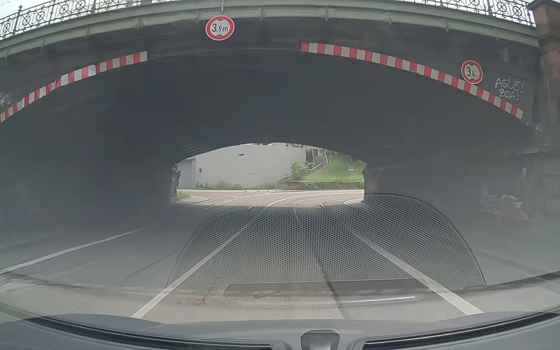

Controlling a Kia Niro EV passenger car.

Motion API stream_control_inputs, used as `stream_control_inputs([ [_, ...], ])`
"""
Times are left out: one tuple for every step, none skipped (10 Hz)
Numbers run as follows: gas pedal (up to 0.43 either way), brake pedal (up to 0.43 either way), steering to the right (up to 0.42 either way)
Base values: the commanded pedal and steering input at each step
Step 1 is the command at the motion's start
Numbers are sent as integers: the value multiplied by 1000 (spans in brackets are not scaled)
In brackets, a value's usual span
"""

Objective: Follow the waypoints while adhering to traffic rules and regulations

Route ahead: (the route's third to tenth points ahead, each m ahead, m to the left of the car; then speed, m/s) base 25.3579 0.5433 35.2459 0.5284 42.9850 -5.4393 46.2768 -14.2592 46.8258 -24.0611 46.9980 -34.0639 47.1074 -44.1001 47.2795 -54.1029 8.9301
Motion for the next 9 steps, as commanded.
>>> stream_control_inputs([
  [0,0,0],
  [0,6,0],
  [0,12,0],
  [0,30,0],
  [0,43,0],
  [0,55,0],
  [0,55,0],
  [0,67,0],
  [0,79,0],
])
